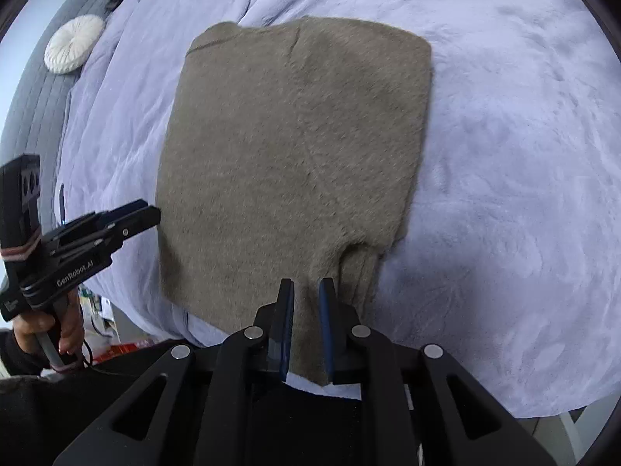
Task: Fold small clothes
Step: 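Open both grippers and release the folded sweater bundle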
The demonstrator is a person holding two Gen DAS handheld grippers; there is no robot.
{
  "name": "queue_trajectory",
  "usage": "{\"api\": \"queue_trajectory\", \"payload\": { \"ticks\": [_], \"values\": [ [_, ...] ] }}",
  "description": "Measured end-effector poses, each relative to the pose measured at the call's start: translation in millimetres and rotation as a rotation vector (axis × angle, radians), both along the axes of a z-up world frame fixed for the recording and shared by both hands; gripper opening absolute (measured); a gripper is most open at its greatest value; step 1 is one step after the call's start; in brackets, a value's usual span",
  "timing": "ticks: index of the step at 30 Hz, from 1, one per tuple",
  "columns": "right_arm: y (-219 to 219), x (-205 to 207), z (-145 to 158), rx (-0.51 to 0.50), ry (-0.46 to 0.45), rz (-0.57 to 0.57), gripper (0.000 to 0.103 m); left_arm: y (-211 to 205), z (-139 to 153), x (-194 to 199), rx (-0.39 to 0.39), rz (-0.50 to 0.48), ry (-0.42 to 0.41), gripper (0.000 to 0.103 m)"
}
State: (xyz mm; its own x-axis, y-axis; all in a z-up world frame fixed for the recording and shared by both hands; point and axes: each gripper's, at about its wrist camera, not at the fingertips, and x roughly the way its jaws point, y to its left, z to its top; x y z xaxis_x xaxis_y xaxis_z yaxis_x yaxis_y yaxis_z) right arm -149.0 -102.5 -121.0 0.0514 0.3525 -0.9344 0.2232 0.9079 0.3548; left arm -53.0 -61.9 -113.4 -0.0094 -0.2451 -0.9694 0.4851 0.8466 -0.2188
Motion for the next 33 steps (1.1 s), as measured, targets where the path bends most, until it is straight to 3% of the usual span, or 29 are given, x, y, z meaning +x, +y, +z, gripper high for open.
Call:
{"api": "queue_trajectory", "payload": {
  "ticks": [6, 7, 8, 10, 14, 19, 21, 23, 33],
  "values": [
    [16, -6, -28, -0.003, 0.100, 0.056, 0.015, -5, -25, -18, 0.044, -0.136, 0.087, 0.035],
    [16, -6, -30, -0.003, 0.101, 0.062, 0.015, -4, -29, -21, 0.050, -0.150, 0.094, 0.037],
    [17, -6, -30, -0.006, 0.103, 0.069, 0.014, -3, -33, -24, 0.067, -0.157, 0.100, 0.047],
    [19, -5, -30, -0.014, 0.106, 0.084, 0.014, 1, -35, -25, 0.081, -0.140, 0.095, 0.052],
    [26, -9, -23, -0.039, 0.106, 0.124, 0.014, 10, -33, -22, 0.059, -0.098, 0.115, 0.052],
    [11, -9, -10, -0.038, 0.099, 0.076, 0.016, 14, -25, -21, 0.064, -0.087, 0.090, 0.052],
    [3, -9, -5, -0.073, 0.102, 0.039, 0.042, 15, -23, -17, 0.063, -0.079, 0.084, 0.052],
    [-4, -10, -1, -0.088, 0.100, 0.002, 0.052, 15, -21, -15, 0.063, -0.074, 0.081, 0.052],
    [-13, -4, 2, -0.065, 0.091, -0.094, 0.056, 11, 2, -9, 0.066, -0.058, 0.026, 0.052]
  ]
}}
